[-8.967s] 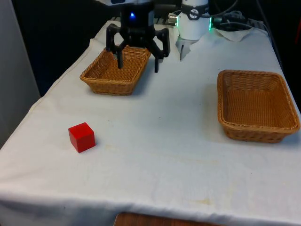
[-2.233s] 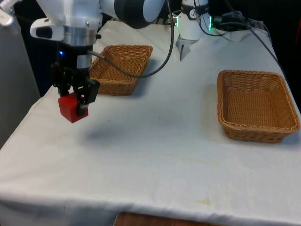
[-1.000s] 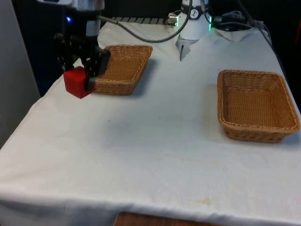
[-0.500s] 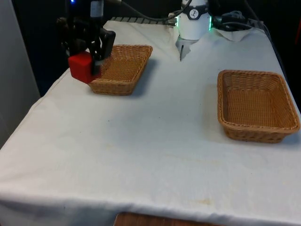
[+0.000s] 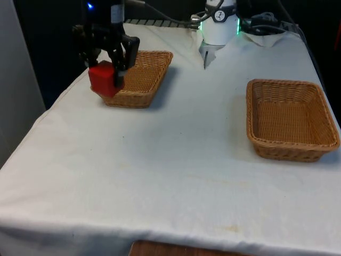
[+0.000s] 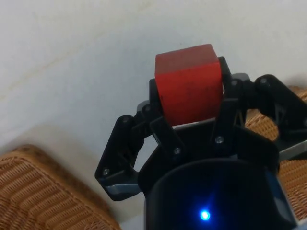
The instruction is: Pick up the red cube and place it into the right basket.
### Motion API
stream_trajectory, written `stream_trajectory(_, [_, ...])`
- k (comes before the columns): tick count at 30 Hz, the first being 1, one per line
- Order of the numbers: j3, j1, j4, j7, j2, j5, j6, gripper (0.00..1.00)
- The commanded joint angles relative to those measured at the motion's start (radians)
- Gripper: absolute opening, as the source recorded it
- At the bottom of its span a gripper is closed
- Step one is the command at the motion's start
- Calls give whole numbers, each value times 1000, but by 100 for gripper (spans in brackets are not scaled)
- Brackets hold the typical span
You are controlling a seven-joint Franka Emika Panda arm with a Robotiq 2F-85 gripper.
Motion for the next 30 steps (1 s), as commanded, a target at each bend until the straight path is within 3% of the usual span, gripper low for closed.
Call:
stream_trajectory(1, [3,12,-27,-10,-14,9,15,7])
stream_trajectory(4, [12,21,-52,-15,-21,19,18,7])
stream_trajectory(5, [11,10,-23,-2,-4,11,0,7])
stream_trajectory(6, [14,23,-59,-17,-23,22,19,7])
stream_trajectory(13, [22,40,-107,-29,-48,28,16,7])
stream_trajectory(14, [29,25,-68,-13,-24,26,0,7])
stream_trajectory(15, [22,42,-112,-30,-52,26,15,7])
stream_trajectory(20, [18,52,-140,-37,-76,21,19,7])
stream_trajectory(21, [17,53,-144,-38,-80,20,20,7])
stream_trajectory(22, [29,33,-100,-23,-55,24,0,7])
stream_trajectory(23, [17,54,-148,-39,-83,20,21,7])
stream_trajectory(30, [17,62,-175,-44,-107,21,28,7])
